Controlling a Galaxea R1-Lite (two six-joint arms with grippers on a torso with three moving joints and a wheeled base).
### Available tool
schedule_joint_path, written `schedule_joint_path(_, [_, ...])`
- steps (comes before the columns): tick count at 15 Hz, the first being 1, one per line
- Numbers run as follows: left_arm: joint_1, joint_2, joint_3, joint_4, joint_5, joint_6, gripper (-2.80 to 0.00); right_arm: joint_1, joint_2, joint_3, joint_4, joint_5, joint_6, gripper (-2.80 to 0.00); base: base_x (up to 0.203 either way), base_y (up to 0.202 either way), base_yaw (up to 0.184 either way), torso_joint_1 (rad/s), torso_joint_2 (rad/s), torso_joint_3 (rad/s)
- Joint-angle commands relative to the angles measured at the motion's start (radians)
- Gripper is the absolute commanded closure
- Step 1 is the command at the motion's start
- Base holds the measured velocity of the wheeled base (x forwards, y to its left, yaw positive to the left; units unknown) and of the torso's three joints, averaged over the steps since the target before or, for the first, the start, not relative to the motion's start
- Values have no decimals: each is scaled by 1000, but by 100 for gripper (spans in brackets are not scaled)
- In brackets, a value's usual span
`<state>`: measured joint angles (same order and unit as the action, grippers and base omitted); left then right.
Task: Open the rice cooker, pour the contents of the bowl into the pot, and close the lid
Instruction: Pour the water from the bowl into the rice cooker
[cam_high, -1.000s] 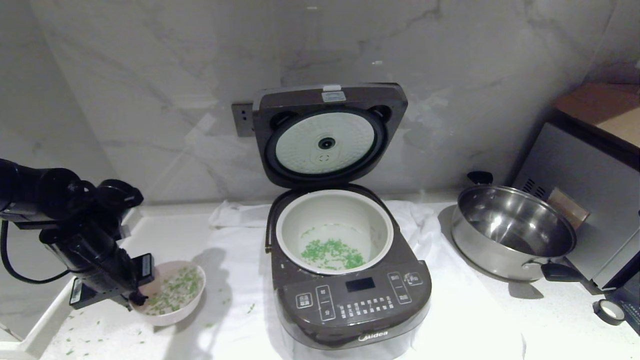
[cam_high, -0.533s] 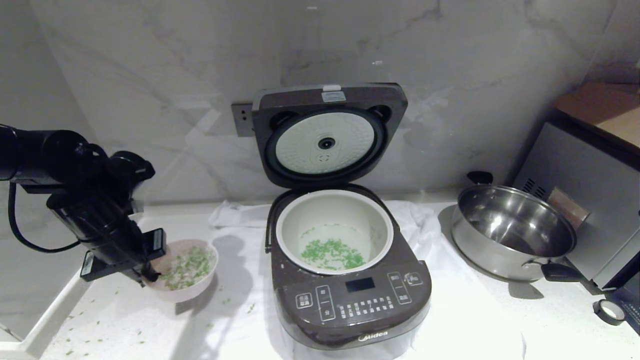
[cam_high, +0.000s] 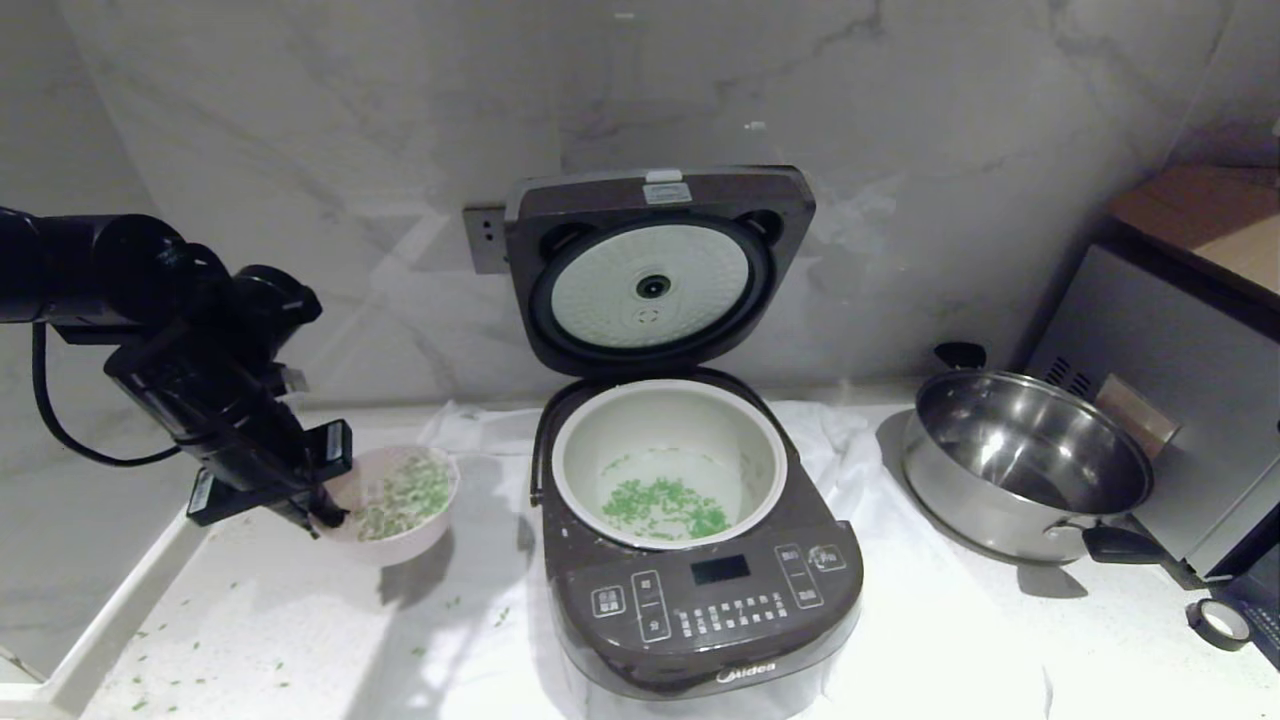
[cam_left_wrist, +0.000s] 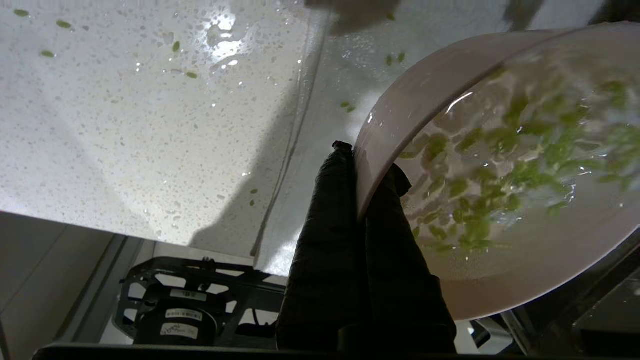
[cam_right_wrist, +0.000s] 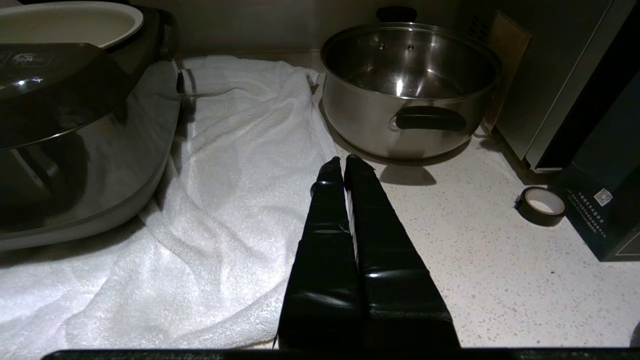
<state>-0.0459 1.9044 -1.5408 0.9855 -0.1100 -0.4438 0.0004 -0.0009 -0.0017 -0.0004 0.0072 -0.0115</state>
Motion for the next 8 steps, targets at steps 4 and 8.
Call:
schedule_joint_path(4, [-1, 28, -99, 30, -35, -4, 0, 1, 1, 0, -1, 0, -1, 0, 0, 0, 0, 0, 0, 0])
schedule_joint_path(8, [-36, 56, -195, 56, -45, -42, 0, 0, 1, 0, -1, 0, -1, 0, 0, 0, 0, 0, 0, 0])
